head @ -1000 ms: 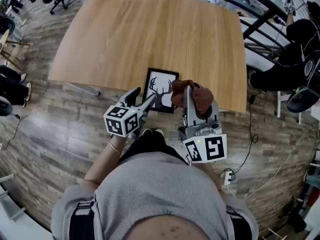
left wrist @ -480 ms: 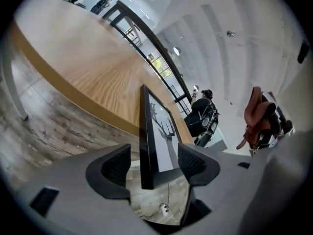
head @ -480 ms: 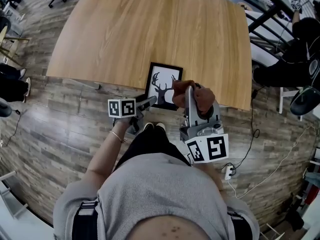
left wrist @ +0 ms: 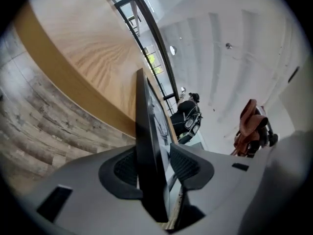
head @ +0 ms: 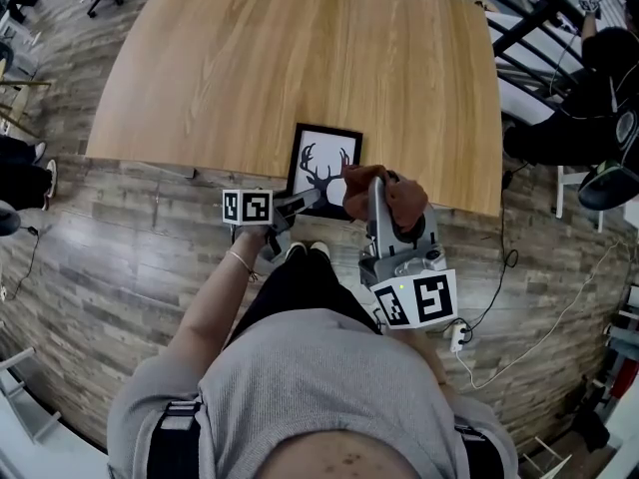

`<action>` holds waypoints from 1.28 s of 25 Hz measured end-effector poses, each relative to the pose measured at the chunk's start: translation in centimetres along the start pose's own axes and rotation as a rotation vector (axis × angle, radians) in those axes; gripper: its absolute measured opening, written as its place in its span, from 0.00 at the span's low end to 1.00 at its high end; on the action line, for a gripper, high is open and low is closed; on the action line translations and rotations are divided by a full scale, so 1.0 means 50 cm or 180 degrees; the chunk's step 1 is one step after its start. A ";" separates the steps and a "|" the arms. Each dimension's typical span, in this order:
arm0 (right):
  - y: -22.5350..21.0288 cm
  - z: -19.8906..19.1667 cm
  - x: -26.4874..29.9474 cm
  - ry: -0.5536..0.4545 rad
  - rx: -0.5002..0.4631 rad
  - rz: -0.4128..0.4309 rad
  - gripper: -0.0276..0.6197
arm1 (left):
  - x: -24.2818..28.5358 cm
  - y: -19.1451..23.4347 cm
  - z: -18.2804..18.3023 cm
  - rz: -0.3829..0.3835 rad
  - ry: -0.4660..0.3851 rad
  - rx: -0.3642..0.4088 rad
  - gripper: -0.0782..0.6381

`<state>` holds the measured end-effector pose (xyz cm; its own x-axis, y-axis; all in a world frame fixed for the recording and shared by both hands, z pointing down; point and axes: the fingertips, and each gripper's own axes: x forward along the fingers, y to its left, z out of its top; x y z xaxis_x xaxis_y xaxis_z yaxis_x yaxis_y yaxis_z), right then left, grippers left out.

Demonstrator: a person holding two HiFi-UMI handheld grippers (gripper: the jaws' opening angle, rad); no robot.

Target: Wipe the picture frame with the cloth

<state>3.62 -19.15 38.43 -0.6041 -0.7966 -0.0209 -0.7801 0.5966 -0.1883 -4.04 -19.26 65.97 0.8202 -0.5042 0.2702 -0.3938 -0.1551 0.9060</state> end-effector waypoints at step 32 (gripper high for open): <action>0.084 0.278 -0.029 -0.0980 -0.0381 0.0279 0.11 | -0.066 -0.569 0.245 -0.2113 -0.0815 0.1468 0.13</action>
<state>3.49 -16.84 24.02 -0.6065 -0.7230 -0.3308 -0.7520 0.6567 -0.0564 -0.64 -23.59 35.30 0.8437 -0.3543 -0.4034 -0.0390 -0.7899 0.6120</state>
